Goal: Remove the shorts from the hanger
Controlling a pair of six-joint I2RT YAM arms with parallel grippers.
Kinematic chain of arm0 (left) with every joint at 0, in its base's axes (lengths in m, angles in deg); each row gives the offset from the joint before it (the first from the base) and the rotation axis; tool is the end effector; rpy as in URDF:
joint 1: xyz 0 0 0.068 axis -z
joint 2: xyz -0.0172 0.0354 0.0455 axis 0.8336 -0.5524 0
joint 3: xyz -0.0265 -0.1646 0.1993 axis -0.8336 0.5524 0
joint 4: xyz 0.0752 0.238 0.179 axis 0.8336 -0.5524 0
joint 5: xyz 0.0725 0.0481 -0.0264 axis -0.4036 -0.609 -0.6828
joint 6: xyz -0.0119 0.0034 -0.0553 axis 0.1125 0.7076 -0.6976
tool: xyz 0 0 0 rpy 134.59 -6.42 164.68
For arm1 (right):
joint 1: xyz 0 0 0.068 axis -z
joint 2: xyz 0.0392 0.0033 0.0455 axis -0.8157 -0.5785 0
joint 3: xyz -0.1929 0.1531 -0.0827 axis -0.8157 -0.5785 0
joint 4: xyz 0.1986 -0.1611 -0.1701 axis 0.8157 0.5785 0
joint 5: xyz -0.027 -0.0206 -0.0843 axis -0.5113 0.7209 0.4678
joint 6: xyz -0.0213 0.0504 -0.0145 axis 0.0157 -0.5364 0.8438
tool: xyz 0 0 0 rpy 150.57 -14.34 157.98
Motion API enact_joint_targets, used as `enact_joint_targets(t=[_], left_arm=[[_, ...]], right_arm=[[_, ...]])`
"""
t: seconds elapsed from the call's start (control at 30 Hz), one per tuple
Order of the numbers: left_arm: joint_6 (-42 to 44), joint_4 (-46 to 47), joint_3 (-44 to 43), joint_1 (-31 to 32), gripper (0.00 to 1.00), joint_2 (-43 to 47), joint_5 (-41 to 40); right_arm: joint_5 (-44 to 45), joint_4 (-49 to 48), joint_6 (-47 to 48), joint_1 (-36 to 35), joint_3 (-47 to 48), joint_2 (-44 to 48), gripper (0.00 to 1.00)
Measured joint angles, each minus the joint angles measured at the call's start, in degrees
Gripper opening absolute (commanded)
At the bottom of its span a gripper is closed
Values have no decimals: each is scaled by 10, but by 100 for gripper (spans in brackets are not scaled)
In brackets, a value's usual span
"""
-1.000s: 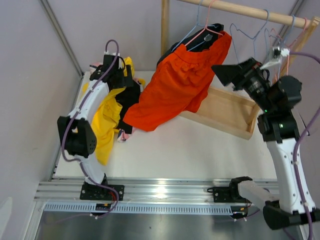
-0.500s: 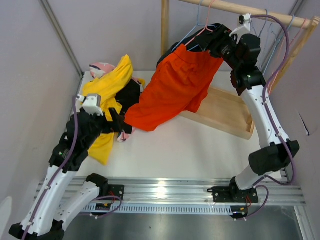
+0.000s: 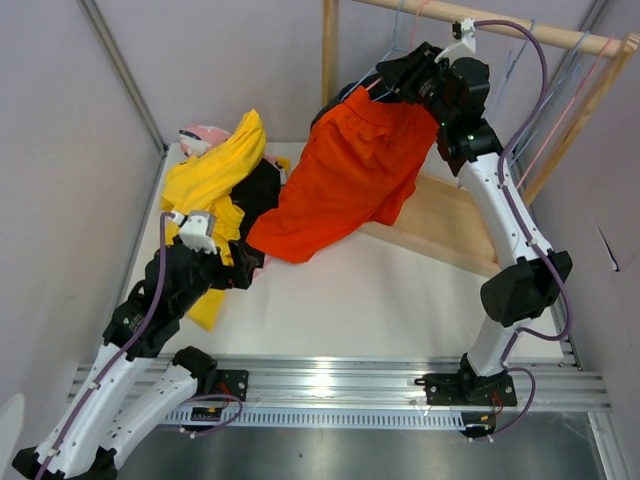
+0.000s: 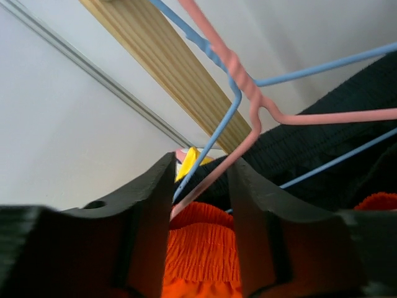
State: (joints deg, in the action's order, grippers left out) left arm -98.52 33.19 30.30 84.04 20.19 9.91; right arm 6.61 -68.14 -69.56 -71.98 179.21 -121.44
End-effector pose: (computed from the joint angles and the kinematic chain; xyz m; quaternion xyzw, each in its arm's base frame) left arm 0.1619 -0.0788 0.3364 0.0408 0.8360 -0.1575 0.5241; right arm 0.4367 0.1439 0.4918 0.0387 0.6557 0.3940 0.6429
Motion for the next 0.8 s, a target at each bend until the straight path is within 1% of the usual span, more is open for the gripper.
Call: enact_joint_targets(t=[0.03, 0.07, 0.13, 0.17, 0.23, 0.27, 0.43, 0.67, 0.73, 0.8], left_arm=[[0, 1, 0, 0, 99, 0, 0], [0, 2, 0, 0, 99, 1, 0], [0, 3, 0, 0, 99, 2, -1], [0, 3, 0, 0, 99, 2, -2], [0, 4, 0, 0, 99, 1, -2], [0, 4, 0, 0, 99, 1, -3], [0, 5, 0, 0, 99, 1, -6], [1, 10, -7, 1, 99, -17, 1], [3, 11, -33, 5, 99, -41, 9], [6, 15, -79, 13, 99, -73, 23]], right_arm=[[5, 0, 0, -2, 1, -4, 34], [9, 0, 0, -3, 1, -6, 23], [14, 5, -7, -7, 1, -8, 16], [20, 12, -12, -8, 1, -9, 10], [33, 22, -15, -10, 0, -9, 6], [39, 24, -16, -8, -1, -9, 0], [60, 27, -5, -6, -19, 4, 0], [64, 60, 2, -3, -43, 63, 0], [63, 63, 3, -3, -43, 83, 0], [61, 66, 4, -3, -43, 106, 0]])
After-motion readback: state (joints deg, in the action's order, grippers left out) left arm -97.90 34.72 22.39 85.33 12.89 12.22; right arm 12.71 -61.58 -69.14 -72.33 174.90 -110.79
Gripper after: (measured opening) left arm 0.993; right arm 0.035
